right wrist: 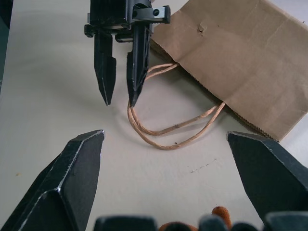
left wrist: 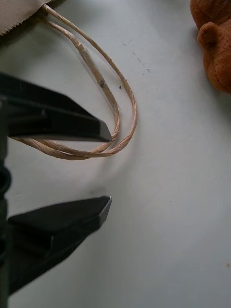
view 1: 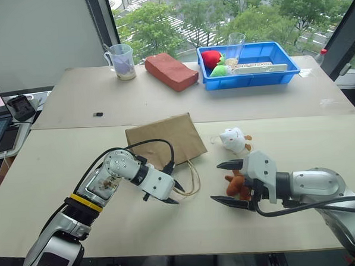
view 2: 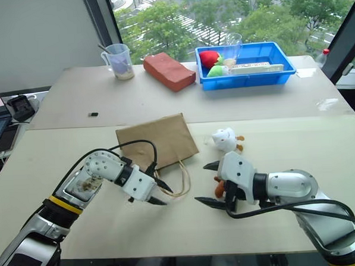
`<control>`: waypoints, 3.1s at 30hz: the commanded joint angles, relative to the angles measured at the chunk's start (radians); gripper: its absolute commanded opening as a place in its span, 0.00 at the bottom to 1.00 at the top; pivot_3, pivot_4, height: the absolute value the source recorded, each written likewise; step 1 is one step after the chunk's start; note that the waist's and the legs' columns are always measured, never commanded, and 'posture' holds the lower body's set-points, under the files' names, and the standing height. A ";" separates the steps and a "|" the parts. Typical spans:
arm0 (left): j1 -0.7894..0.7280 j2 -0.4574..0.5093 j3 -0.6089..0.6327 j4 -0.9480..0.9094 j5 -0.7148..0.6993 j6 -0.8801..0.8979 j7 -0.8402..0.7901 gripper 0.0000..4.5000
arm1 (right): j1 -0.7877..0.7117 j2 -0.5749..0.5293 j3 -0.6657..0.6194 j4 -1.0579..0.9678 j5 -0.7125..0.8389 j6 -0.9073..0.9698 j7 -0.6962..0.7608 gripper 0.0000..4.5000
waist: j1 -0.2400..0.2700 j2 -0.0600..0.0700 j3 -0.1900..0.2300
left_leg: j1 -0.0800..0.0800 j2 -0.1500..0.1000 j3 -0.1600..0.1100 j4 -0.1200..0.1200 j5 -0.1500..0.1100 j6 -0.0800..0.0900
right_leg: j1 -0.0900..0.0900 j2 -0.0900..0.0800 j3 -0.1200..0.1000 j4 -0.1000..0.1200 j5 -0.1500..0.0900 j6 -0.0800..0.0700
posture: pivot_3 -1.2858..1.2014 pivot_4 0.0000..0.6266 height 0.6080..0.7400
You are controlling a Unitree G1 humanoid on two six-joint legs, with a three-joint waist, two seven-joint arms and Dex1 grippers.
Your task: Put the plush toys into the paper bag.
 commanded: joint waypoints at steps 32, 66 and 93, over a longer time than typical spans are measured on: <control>-0.031 -0.028 0.006 0.060 0.011 -0.103 0.046 0.66 | -0.006 -0.021 -0.018 -0.043 0.013 0.011 -0.003 1.00 | 0.002 0.000 0.000 | 0.000 0.000 0.000 0.000 0.000 0.000 | 0.000 0.000 0.000 0.000 0.000 0.000 | 0.52 0.24 1.00; -0.176 0.004 0.302 -0.094 -0.537 0.760 0.012 0.00 | -0.030 0.069 -0.015 -0.023 0.047 0.040 -0.078 0.94 | -0.009 -0.001 0.000 | 0.001 0.001 -0.001 0.001 0.000 0.000 | 0.000 0.001 0.000 0.002 0.000 0.000 | 0.52 0.24 1.00; -0.260 -0.050 0.361 -0.021 -0.496 0.679 0.092 0.00 | -0.416 0.798 0.243 0.945 -0.292 -0.329 -0.417 0.01 | -0.034 0.000 0.000 | 0.000 0.000 -0.002 -0.001 0.004 -0.008 | -0.004 0.001 0.001 0.007 0.001 -0.001 | 0.52 0.24 1.00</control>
